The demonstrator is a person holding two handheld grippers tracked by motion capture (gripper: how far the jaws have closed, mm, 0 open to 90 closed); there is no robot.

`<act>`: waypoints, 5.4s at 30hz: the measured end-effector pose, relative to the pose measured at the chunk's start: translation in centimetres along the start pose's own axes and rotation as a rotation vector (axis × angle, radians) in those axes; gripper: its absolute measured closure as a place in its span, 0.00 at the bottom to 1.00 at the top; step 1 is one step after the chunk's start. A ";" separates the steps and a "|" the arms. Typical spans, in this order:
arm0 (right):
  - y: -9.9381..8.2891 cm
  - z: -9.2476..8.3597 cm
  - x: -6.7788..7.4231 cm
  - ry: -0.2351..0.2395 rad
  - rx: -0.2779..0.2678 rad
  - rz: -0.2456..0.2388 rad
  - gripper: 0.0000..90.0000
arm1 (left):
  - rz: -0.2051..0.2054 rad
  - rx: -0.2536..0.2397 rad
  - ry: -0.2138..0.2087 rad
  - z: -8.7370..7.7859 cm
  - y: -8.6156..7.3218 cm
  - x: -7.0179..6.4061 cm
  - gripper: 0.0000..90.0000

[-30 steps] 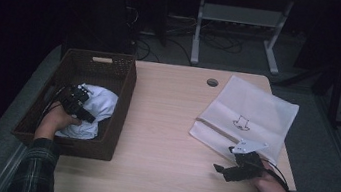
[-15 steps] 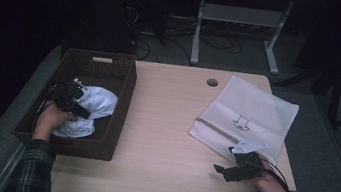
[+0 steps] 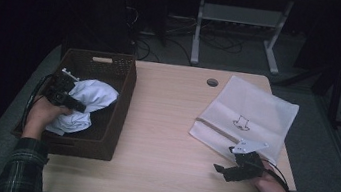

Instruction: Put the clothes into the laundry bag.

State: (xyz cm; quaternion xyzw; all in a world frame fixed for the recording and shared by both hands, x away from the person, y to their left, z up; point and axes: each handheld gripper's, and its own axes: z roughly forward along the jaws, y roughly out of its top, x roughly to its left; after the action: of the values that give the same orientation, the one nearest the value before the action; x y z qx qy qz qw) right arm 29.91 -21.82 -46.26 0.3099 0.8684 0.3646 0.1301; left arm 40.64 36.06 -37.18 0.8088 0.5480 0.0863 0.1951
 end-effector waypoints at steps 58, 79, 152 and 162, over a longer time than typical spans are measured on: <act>0.0 -0.1 0.0 -0.001 -0.008 0.006 0.15 | 0.280 -0.186 -0.184 -6.5 5.0 -14.4 0.67; 0.0 -0.3 0.0 0.001 -0.009 -0.004 0.15 | 0.385 -0.193 -0.250 -3.3 4.8 -21.1 0.66; 1.3 -3.3 -2.7 0.074 0.041 0.083 0.14 | 0.483 -0.134 -0.273 9.2 -3.0 -26.1 0.42; 1.7 -3.5 -5.3 0.017 -0.002 0.148 0.37 | 0.503 -0.140 -0.228 9.2 -3.3 -26.8 0.40</act>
State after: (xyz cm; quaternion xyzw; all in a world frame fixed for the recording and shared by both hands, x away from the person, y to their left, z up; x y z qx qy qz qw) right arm 33.15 -26.15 -42.59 0.3700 0.8438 0.3767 0.0955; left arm 30.80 10.48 -44.93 0.9084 0.2976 0.0781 0.2831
